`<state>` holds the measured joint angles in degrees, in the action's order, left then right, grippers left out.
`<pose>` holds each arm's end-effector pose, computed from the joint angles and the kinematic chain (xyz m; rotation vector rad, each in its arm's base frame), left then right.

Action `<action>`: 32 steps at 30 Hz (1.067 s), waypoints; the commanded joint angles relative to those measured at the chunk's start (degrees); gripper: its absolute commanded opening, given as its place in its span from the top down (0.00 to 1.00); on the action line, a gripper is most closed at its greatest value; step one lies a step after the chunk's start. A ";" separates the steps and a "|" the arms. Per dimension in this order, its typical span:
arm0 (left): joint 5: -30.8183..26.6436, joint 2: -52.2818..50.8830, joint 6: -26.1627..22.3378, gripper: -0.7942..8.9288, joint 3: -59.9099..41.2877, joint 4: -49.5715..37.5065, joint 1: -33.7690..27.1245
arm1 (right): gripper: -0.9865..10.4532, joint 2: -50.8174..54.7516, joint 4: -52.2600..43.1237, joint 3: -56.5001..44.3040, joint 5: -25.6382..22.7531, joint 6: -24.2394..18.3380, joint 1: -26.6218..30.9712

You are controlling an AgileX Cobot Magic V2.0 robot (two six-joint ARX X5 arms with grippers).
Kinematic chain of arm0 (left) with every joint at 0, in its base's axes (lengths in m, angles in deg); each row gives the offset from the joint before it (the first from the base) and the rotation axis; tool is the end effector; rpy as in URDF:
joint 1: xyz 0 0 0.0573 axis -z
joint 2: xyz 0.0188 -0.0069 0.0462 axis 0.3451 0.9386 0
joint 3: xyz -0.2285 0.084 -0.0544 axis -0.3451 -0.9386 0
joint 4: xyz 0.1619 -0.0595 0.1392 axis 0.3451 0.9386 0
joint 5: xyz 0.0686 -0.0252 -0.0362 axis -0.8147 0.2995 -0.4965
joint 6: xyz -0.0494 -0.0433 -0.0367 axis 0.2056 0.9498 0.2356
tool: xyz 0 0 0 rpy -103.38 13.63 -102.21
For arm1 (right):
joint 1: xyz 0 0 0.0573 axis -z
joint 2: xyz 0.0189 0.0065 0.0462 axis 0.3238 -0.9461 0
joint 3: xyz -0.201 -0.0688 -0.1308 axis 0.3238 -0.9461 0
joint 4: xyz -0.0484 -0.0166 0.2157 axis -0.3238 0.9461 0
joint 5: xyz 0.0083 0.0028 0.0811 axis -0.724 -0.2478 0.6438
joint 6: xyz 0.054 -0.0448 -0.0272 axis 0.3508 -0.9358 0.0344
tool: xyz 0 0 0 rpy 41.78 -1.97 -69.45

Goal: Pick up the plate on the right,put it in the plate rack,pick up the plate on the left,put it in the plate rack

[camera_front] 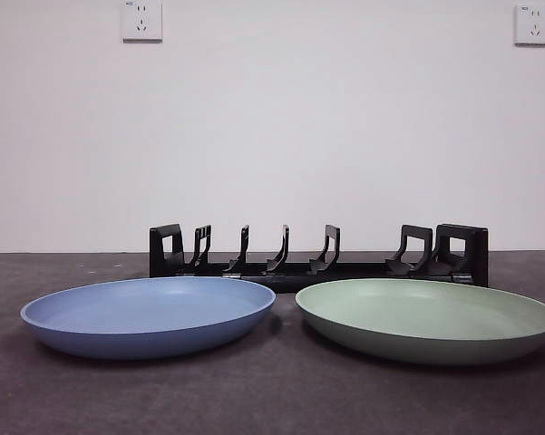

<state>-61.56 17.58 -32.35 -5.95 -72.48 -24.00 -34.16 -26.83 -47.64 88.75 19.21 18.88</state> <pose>0.1096 -0.0059 0.1592 -0.2324 0.2102 -0.1339 0.1041 0.0014 0.1847 0.1945 0.0900 0.0147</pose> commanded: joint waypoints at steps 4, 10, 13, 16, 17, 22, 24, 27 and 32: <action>2.97 3.65 1.29 0.92 7.65 3.02 -0.13 | 0.92 -6.78 1.11 8.85 1.90 3.30 0.02; 7.41 10.21 0.96 0.92 18.18 8.87 -0.13 | 0.92 -17.73 9.51 20.96 9.20 0.44 0.02; 10.29 14.03 -1.11 0.92 23.82 12.79 -0.13 | 0.92 -23.17 15.69 27.56 13.29 -3.63 0.02; 13.29 17.84 -3.82 0.92 29.29 18.01 -0.13 | 0.92 -28.11 22.93 33.99 16.63 -7.45 0.02; 14.01 18.97 -4.85 0.92 30.84 19.67 -0.13 | 0.92 -29.48 25.22 35.82 17.57 -8.72 0.02; 20.94 24.76 -9.88 0.92 38.42 28.72 -0.11 | 0.92 -36.28 38.01 44.74 22.75 -14.56 0.02; 23.47 26.51 -11.34 0.92 40.59 31.71 0.17 | 0.92 -38.34 42.14 47.15 24.70 -15.89 -0.02; 25.05 28.55 -13.46 0.92 42.97 35.26 1.18 | 0.92 -40.44 46.16 49.48 26.82 -16.61 -0.02; 25.24 29.68 -14.34 0.92 43.60 36.22 3.80 | 0.92 -41.18 47.54 50.45 27.21 -17.38 -0.04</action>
<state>-36.56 47.31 -45.62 37.52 -36.15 -20.37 -75.40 20.88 2.57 115.78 2.51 18.88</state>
